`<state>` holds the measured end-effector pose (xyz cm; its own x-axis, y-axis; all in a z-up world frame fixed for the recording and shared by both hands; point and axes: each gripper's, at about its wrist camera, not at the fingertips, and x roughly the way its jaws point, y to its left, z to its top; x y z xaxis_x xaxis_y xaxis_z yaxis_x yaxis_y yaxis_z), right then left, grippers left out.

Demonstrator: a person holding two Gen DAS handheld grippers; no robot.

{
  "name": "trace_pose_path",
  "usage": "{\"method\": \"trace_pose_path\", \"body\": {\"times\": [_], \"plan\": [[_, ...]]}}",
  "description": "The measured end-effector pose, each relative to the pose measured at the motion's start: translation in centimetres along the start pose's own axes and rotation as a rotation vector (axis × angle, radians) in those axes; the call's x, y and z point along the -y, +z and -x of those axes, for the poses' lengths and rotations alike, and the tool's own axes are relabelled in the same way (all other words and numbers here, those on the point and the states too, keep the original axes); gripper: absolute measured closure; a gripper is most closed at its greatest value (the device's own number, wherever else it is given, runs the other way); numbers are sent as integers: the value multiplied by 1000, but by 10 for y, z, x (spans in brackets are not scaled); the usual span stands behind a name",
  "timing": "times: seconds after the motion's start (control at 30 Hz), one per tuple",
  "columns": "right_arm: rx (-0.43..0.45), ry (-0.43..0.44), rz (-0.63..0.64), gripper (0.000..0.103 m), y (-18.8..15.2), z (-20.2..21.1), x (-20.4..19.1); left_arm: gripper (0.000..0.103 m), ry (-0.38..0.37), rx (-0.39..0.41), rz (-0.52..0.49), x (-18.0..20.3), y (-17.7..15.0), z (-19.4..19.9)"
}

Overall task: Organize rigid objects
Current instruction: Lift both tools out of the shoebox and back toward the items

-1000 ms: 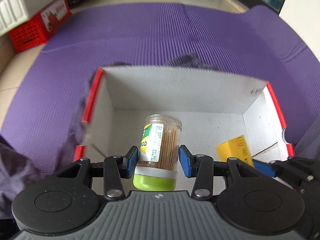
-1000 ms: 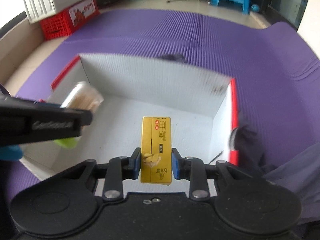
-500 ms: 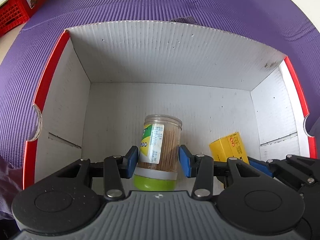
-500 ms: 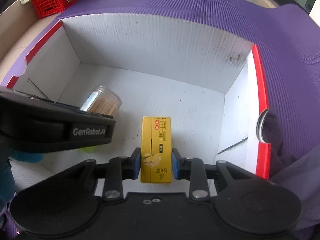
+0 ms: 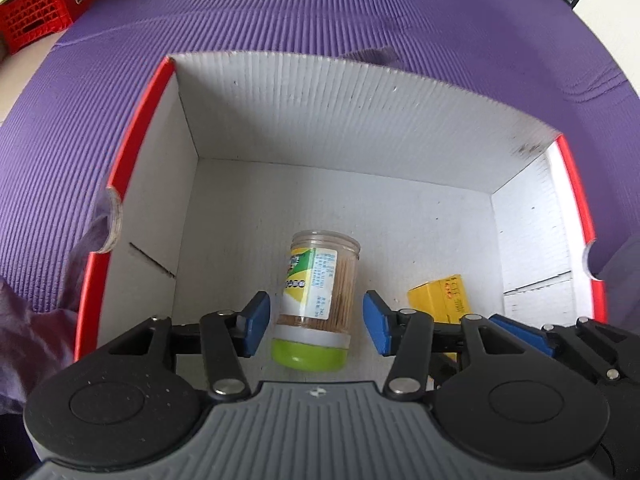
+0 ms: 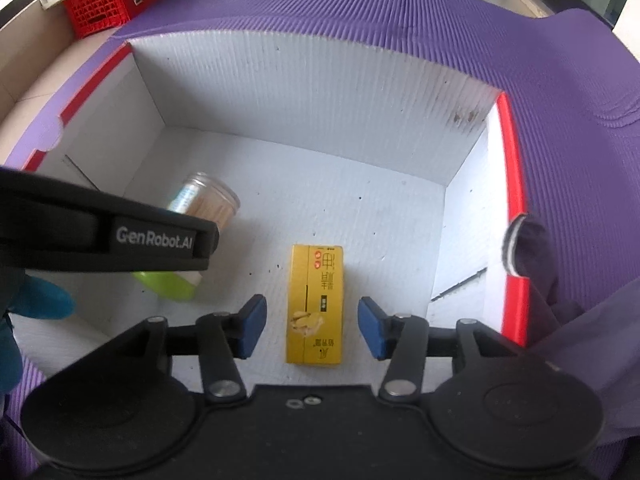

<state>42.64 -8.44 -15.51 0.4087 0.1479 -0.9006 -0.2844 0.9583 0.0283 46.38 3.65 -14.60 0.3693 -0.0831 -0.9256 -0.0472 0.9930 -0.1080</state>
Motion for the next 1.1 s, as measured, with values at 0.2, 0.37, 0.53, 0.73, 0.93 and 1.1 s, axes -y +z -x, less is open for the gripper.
{"method": "trace_pose_path", "body": {"times": [0.2,0.37,0.53,0.73,0.93,1.1], "plan": [[51,12,14,43,-12,31,-2,53,-16,57,-5,0,-8,33],[113,32,-6,40,-25,61,5,53,-3,115,-22,2,-22,67],[175,57,-20,36,-35,94,7,53,0,167,-24,3,-40,104],[236,90,-14,31,-53,129,6,52,4,235,-30,8,-67,144],[290,127,-5,23,-75,162,4,38,-1,290,-38,8,-92,172],[340,145,-11,19,-94,183,7,38,13,334,-49,11,-116,190]]}}
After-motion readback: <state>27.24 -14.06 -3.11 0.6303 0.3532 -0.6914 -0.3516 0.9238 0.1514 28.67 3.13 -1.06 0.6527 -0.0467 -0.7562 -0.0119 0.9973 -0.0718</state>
